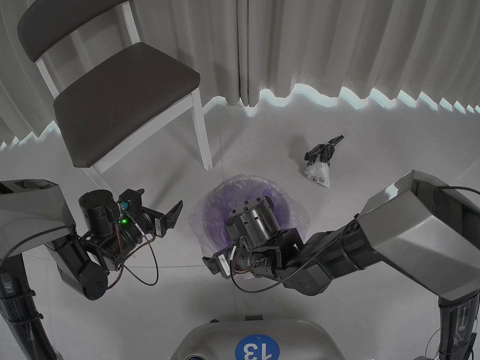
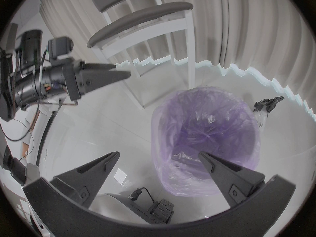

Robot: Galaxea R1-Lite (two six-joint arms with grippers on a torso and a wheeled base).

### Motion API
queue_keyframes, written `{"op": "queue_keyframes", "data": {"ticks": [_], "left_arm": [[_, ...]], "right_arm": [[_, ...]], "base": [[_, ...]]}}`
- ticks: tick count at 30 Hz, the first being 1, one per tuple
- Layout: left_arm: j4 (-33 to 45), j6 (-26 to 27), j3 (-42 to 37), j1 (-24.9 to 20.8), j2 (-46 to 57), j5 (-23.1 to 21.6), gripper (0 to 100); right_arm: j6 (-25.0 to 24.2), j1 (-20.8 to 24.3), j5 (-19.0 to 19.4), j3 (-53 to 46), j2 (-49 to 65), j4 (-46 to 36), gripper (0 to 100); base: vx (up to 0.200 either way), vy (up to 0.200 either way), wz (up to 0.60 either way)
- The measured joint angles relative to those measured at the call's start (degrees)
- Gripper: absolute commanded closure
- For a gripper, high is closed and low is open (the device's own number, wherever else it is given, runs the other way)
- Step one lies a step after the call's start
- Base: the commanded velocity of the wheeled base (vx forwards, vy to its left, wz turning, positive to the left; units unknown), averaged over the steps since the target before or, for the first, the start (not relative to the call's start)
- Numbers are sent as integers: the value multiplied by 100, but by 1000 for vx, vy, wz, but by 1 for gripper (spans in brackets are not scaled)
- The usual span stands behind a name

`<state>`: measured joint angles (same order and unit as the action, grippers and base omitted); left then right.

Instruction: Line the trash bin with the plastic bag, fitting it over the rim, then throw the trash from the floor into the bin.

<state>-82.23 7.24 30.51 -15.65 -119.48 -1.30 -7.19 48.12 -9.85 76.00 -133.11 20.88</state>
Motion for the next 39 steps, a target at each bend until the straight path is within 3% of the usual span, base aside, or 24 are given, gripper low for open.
{"op": "queue_keyframes", "data": {"ticks": [12, 24, 25, 39], "left_arm": [[37, 23, 129, -66, 239, -15, 0], [44, 22, 79, -39, 485, -33, 0], [44, 22, 74, -38, 496, -44, 0], [11, 22, 52, -9, 528, -63, 0]], "right_arm": [[-16, 28, 6, 241, -388, 44, 0], [-564, 39, 129, 855, -914, 18, 0], [-618, 30, 132, 879, -947, 29, 100], [-679, -73, 90, 981, -1065, 38, 100]], "base": [[0, 0, 0], [0, 0, 0], [0, 0, 0], [0, 0, 0]]}}
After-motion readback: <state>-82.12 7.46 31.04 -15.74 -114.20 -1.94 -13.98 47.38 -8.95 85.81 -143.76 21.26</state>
